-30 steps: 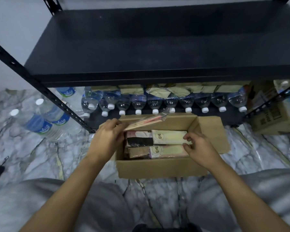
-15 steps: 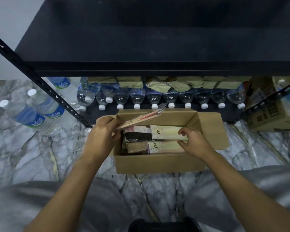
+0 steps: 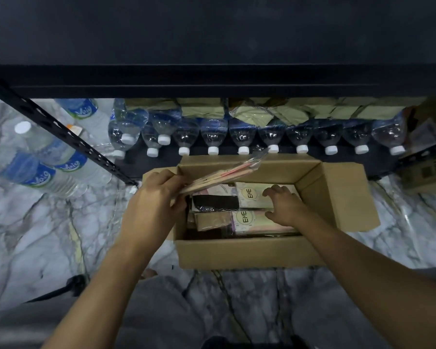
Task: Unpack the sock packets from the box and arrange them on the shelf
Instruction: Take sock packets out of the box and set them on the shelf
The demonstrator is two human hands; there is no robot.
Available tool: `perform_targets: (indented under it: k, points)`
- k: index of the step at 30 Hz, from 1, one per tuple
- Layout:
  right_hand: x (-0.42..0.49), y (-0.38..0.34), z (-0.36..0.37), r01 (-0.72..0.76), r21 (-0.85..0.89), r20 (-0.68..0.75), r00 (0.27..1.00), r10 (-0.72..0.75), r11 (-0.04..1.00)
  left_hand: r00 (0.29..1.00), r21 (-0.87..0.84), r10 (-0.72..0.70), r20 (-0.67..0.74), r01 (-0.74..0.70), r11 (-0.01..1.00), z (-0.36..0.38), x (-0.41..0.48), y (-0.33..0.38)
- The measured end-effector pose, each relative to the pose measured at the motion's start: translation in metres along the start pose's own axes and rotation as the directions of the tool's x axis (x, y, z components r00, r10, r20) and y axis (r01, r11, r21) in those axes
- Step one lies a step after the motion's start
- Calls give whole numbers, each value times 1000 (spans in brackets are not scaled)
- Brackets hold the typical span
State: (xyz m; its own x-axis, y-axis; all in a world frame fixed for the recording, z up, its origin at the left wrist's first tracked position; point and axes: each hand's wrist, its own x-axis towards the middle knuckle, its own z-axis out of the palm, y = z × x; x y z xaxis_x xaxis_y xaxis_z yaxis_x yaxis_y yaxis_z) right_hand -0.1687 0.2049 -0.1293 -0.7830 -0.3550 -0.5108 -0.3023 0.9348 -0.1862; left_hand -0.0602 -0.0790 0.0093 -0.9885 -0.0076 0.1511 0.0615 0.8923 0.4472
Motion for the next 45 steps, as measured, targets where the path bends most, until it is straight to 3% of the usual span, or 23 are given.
perform_targets:
  k: [8,18,25,32,36,45]
  points:
    - [24,-8,28,68,-30,38,997,-67,997,999,-4,-43,-6,43,999,0,4,-9]
    - [36,-21,42,129,37,-73,989,-126,991,998,-31,-53,-18,53,998,2,7,-10]
    - [44,-14,39,213,-30,-64,975,-215,977,998,-21,-62,-7,62,998,2,6,-11]
    - [38,4,38,156,-45,-68,985,-159,987,998,-34,-58,-3,58,998,3,5,-11]
    - [37,12,36,73,8,9,997,-73,997,998,-44,-61,-11,61,997,3,6,-10]
    - [37,19,31,169,54,11,985,-169,984,998,-42,-62,-2,62,997,3,7,-10]
